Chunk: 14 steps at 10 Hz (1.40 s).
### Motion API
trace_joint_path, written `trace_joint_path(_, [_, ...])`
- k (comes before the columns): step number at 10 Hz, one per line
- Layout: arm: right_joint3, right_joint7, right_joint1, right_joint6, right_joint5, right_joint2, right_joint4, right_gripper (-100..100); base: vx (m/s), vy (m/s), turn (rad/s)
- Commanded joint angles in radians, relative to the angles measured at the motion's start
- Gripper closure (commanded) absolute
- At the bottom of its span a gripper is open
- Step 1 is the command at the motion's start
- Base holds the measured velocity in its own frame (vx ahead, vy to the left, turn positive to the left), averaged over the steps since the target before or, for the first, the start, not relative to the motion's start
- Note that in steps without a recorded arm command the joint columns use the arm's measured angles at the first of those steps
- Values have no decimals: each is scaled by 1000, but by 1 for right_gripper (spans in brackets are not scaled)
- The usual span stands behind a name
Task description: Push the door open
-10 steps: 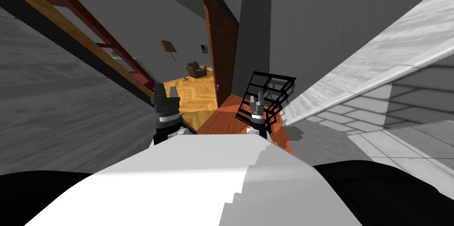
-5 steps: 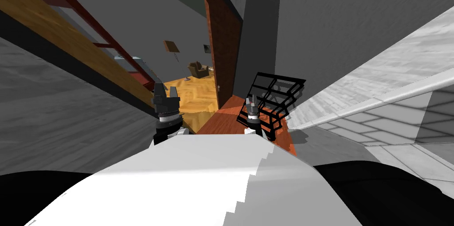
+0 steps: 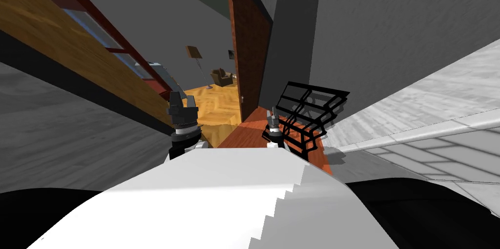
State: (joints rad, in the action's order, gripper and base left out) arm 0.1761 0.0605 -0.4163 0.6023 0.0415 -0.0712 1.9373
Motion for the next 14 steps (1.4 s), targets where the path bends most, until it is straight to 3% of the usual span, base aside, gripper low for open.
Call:
trace_joint_path(1, [18,1,9,6,2,-6,-40,-100,148,-42,85])
trace_joint_path(9, [87,5,62,31,8,-26,-213,-100,133,-36,92])
trace_joint_path(14, [120,6,86,43,10,-32,-295,-100,106,-35,69])
